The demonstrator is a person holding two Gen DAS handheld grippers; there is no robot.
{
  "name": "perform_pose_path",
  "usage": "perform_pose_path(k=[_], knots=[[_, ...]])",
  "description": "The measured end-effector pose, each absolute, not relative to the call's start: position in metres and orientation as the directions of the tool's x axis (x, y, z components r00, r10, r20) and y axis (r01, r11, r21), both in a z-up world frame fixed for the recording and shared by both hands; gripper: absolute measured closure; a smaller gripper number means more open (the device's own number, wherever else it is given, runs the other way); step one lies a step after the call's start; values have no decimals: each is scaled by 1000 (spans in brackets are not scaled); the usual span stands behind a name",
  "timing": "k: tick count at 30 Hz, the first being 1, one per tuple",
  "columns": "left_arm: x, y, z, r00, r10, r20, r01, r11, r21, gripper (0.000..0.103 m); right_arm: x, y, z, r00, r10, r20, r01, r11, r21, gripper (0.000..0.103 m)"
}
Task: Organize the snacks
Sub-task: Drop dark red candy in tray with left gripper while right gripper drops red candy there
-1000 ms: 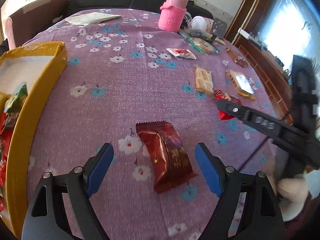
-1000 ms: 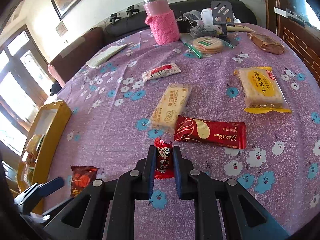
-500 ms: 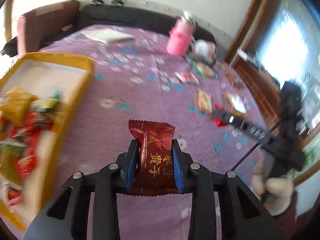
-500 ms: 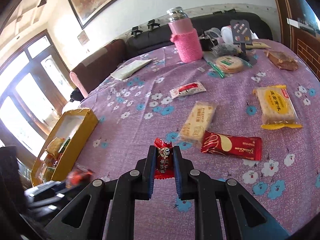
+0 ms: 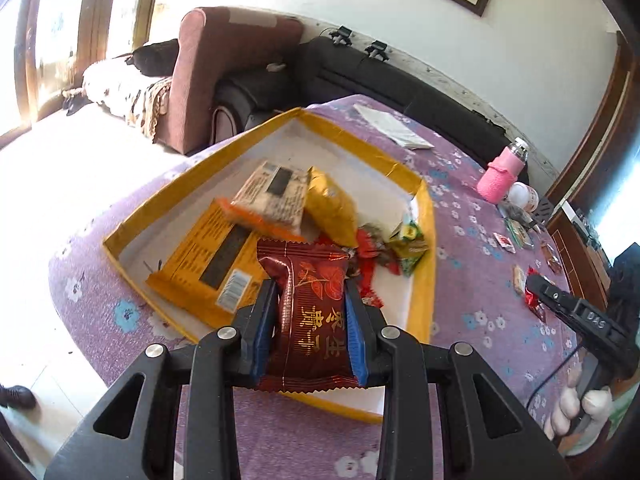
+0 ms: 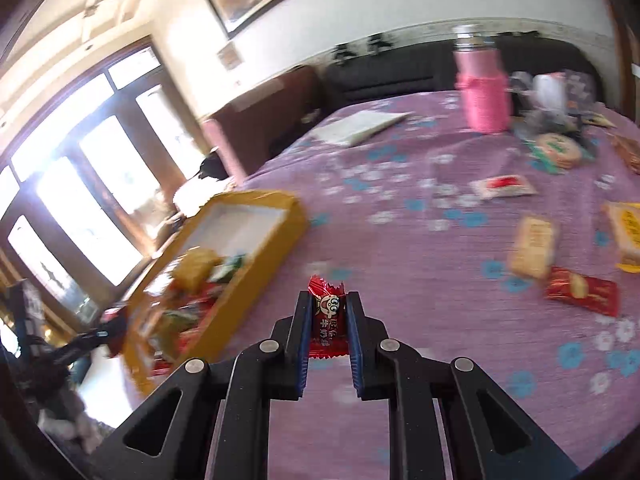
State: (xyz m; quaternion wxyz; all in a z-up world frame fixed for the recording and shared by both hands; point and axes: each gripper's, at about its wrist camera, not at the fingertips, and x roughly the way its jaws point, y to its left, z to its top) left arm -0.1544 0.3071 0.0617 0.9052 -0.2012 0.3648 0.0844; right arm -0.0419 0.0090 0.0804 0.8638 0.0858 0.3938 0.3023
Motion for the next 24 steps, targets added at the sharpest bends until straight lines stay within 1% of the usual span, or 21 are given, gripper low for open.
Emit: perform_pose_path(k=[4, 9, 12, 13, 16, 18, 20, 21, 23, 24], knots=[[-149, 308, 51, 709, -1, -706, -294, 909, -297, 73, -52, 71, 80, 405, 651, -642, -536, 738, 410, 87], [-140, 318, 44, 694, 27, -720, -327, 902, -282, 73, -56, 131, 66, 332, 647, -686, -587, 711, 387, 87], [-144, 323, 43, 705, 6, -709, -326, 891, -316, 66, -54, 151, 55, 314, 627, -712, -588, 718, 373, 87], [-146, 324, 44, 710, 7, -704, -327, 889, -321, 62, -52, 156, 50, 310, 620, -721, -585, 722, 370, 84], [-153, 325, 50, 729, 8, -684, -323, 885, -334, 58, -46, 162, 40, 308, 610, -730, -556, 738, 382, 80], [-157, 325, 55, 741, 20, -671, -325, 885, -333, 56, -47, 157, 40, 312, 620, -720, -546, 738, 398, 65], [-163, 323, 62, 753, 49, -656, -334, 888, -317, 54, -52, 151, 46, 345, 617, -707, -546, 745, 384, 61], [-165, 321, 66, 757, 73, -649, -343, 890, -300, 52, -55, 147, 51, 362, 613, -702, -548, 749, 372, 61], [-169, 315, 73, 760, 137, -636, -372, 893, -252, 45, -66, 139, 62, 406, 612, -678, -556, 755, 348, 60], [-171, 312, 76, 755, 174, -632, -392, 892, -223, 38, -71, 134, 67, 429, 610, -666, -558, 759, 336, 56]])
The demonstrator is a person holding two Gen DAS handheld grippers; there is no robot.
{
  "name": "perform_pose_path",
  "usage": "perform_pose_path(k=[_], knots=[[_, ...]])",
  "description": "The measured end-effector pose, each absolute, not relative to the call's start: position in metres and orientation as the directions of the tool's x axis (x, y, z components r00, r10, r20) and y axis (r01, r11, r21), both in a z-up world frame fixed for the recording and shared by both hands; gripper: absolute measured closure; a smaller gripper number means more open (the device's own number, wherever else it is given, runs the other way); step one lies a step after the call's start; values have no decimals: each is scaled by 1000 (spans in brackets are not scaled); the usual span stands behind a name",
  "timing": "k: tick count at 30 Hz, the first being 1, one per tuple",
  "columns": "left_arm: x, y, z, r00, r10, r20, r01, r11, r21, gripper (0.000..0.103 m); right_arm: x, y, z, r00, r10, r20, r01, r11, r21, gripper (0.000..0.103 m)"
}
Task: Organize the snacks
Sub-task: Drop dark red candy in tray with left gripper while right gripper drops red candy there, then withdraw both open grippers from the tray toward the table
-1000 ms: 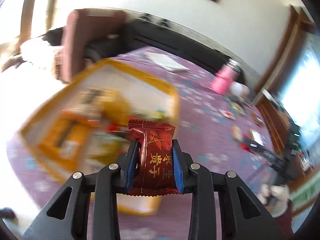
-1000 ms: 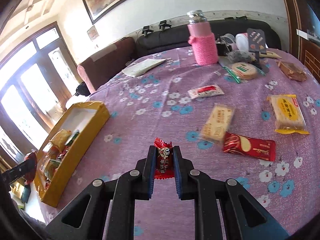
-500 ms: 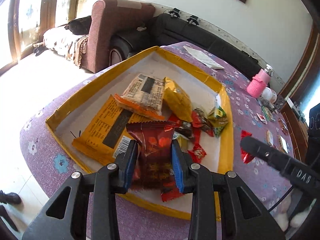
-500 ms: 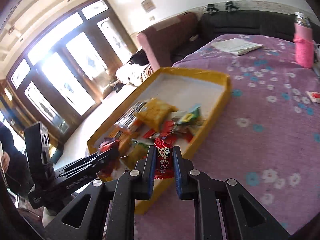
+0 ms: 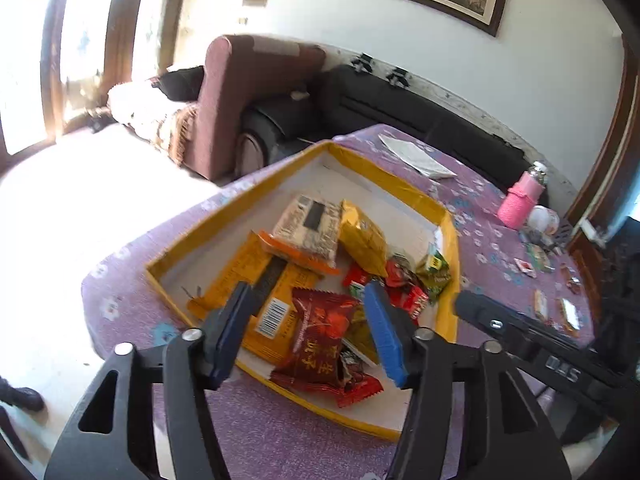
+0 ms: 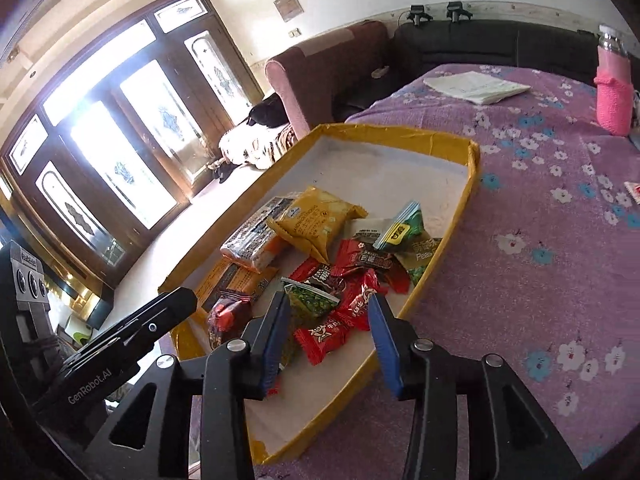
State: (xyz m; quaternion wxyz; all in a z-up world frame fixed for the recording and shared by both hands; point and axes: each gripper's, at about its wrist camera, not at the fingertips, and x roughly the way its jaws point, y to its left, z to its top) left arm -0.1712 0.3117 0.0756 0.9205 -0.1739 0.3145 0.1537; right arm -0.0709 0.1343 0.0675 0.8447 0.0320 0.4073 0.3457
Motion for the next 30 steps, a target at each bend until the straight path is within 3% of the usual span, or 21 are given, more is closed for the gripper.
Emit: perform_pose_path(k=[2, 6, 9, 30], knots=[[-175, 305, 82, 747, 243, -619, -430, 887, -171, 28, -83, 126, 76, 475, 603, -641, -561, 769, 307, 49], [-178, 296, 91, 736, 302, -606, -457, 882, -115, 24, -107, 114, 86, 547, 576, -608, -574, 786, 228, 46], [-178, 288, 94, 738, 301, -604, -443, 891, -97, 24, -119, 106, 88, 574, 561, -597, -573, 796, 197, 41], [-177, 247, 96, 732, 272, -625, -370, 929, -29, 24, -124, 73, 82, 577, 551, -603, -536, 812, 230, 40]])
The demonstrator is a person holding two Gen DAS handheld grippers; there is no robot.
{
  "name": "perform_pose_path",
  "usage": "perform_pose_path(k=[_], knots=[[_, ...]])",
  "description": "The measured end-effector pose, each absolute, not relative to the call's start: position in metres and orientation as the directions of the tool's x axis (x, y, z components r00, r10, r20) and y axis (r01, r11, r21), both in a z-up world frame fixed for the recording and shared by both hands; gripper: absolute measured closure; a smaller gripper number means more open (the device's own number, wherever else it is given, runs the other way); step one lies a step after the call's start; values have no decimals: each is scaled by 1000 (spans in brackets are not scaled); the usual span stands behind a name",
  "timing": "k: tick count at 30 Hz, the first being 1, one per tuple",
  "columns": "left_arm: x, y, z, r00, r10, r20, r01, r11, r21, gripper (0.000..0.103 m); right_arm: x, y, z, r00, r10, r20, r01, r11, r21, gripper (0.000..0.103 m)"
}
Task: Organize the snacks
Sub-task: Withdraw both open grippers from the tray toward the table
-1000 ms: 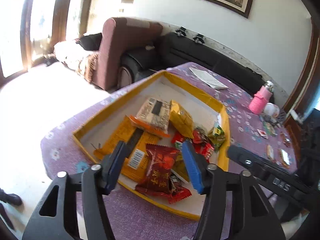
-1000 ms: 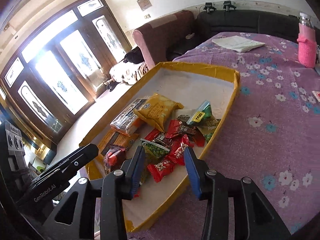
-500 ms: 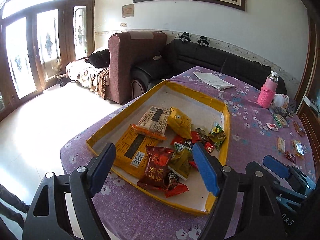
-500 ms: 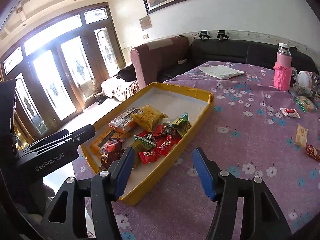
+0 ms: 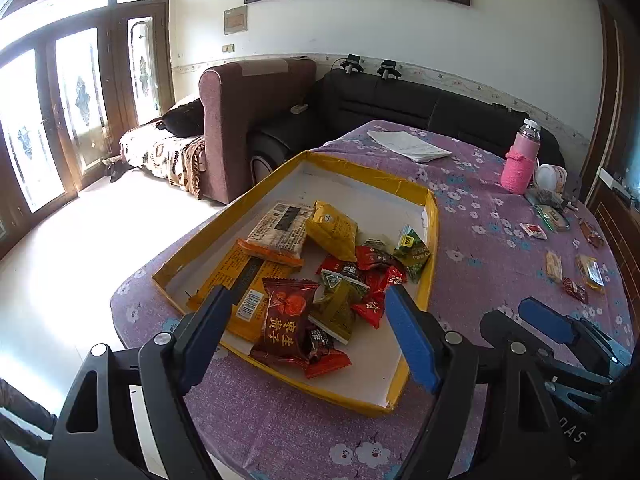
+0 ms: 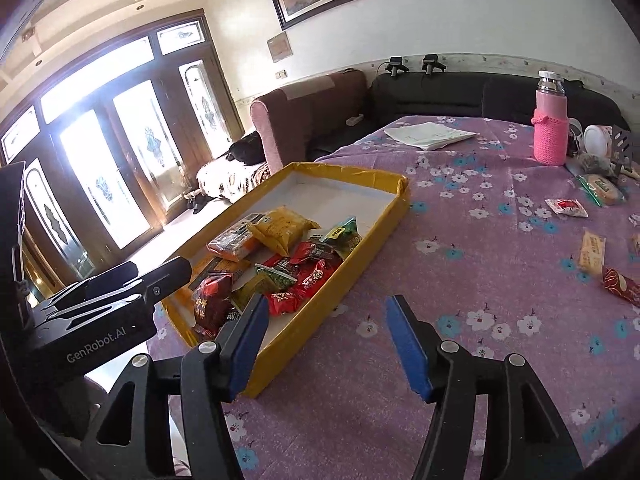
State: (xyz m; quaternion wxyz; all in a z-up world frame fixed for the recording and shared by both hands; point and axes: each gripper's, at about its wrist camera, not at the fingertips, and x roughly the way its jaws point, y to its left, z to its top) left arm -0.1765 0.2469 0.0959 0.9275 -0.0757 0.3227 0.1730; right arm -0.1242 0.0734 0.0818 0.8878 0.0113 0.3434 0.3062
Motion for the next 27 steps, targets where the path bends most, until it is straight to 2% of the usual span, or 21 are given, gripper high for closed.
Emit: perform_pose_path(k=[12, 18, 22, 27], knots=[[-172, 239, 91, 728, 236, -643, -334, 942, -32, 24, -120, 71, 75, 568, 546, -616, -527, 816, 238, 39], [-171, 232, 93, 752, 138, -644, -256, 962, -92, 24, -111, 57, 70, 572, 525, -630, -502, 832, 238, 39], [-169, 231, 90, 766, 57, -640, -203, 967, -156, 24, -84, 5, 83, 622, 481, -618, -412, 872, 264, 38], [-167, 227, 89, 780, 1, -626, -165, 965, -205, 24, -19, -93, 88, 674, 338, -657, -164, 935, 314, 34]])
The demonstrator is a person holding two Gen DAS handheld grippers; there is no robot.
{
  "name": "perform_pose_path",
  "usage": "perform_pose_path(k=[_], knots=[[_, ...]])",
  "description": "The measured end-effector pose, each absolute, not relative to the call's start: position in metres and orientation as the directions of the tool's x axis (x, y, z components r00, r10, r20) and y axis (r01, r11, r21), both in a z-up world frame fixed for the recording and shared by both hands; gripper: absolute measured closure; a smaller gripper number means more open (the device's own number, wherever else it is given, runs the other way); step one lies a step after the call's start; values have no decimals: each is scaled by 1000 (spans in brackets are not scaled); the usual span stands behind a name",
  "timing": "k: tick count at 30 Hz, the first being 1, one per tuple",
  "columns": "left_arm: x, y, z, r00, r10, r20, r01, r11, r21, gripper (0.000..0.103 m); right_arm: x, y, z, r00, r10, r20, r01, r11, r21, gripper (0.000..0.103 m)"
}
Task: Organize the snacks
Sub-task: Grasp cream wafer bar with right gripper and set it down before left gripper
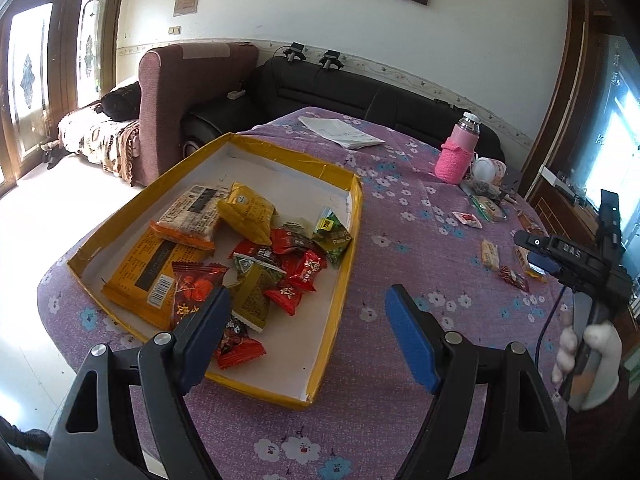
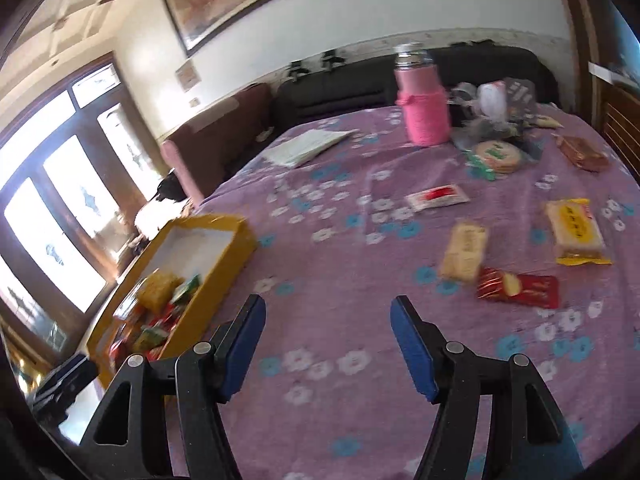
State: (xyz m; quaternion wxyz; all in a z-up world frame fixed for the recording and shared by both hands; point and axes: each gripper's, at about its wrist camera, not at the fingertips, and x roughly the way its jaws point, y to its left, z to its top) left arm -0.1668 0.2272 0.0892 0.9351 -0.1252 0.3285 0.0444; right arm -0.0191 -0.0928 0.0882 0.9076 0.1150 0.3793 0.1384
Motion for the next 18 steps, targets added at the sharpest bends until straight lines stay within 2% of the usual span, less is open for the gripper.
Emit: perform_pose_path(k=[8, 13, 16, 17, 18], knots=[[-165, 216, 88, 774, -33, -632, -133, 968, -213, 24, 77, -139, 48, 596, 247, -764, 36, 942, 332, 35], [-163, 214, 87, 774, -29, -633, -135, 968, -209, 24, 104, -118, 19, 525, 103, -845, 83, 982, 171, 34], [-161, 214, 87, 771, -24, -636, -141, 968, -207, 24, 99, -102, 17, 545, 15, -838, 62, 996, 58, 50], [-161, 215, 87, 771, -22, -637, -144, 967, -208, 24, 98, -98, 15, 544, -3, -839, 53, 998, 30, 67], [-161, 216, 87, 770, -21, -638, -148, 966, -210, 24, 97, -96, 13, 534, 6, -845, 47, 998, 37, 67]])
